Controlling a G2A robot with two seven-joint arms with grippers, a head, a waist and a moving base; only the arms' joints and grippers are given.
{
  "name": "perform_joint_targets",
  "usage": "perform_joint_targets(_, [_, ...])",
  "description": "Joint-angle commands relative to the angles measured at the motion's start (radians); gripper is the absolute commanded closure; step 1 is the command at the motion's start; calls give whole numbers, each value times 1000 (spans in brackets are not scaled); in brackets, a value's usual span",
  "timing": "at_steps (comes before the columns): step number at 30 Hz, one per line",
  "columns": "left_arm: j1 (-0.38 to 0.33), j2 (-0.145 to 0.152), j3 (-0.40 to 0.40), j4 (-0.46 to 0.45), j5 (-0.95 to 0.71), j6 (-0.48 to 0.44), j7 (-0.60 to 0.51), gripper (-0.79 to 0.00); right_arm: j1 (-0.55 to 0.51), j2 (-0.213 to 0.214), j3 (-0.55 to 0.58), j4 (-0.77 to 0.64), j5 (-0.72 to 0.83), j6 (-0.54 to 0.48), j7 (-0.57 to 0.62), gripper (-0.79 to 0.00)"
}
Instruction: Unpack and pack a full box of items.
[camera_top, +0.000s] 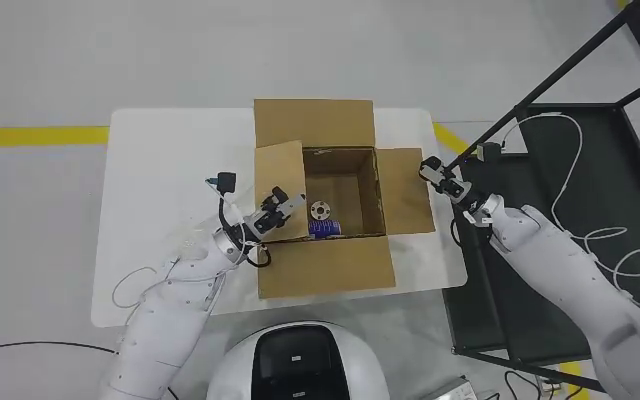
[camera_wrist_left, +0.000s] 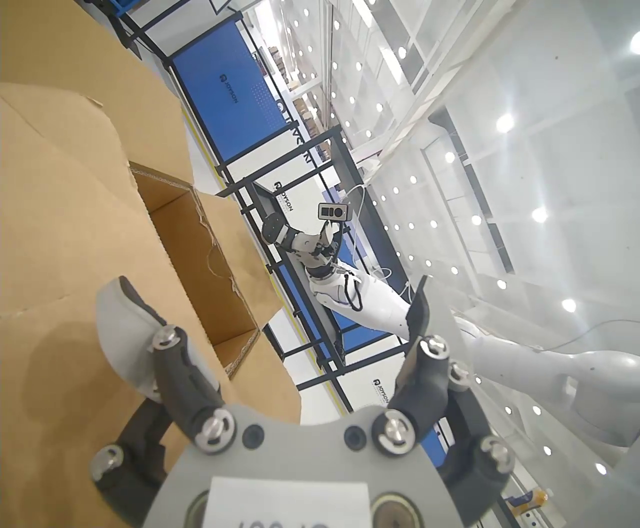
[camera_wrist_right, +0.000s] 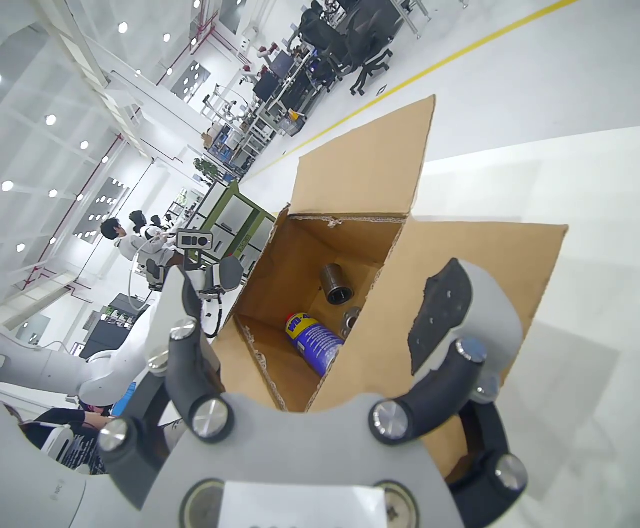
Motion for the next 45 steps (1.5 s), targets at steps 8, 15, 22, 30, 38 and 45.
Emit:
perform_joint_targets(8, [0, 0, 0, 0, 0, 0, 0, -785, 0, 0, 0, 0, 0, 0, 0, -785])
perform_joint_targets(15, [0, 0, 0, 0, 0, 0, 0, -785, -22, 11, 64, 9, 95, 67, 63, -785])
perform_joint_targets(22, [0, 0, 0, 0, 0, 0, 0, -785, -41, 19, 121, 112, 251, 172, 192, -785])
perform_joint_targets(30, [0, 0, 0, 0, 0, 0, 0, -785, -33, -36, 75, 196, 297, 259, 311, -785])
perform_joint_targets(38, [0, 0, 0, 0, 0, 0, 0, -785, -24, -71, 84, 213, 488, 222, 581, -785])
perform_joint_targets(45, [0, 0, 0, 0, 0, 0, 0, -785, -41, -54, 185, 136, 763, 278, 950, -785])
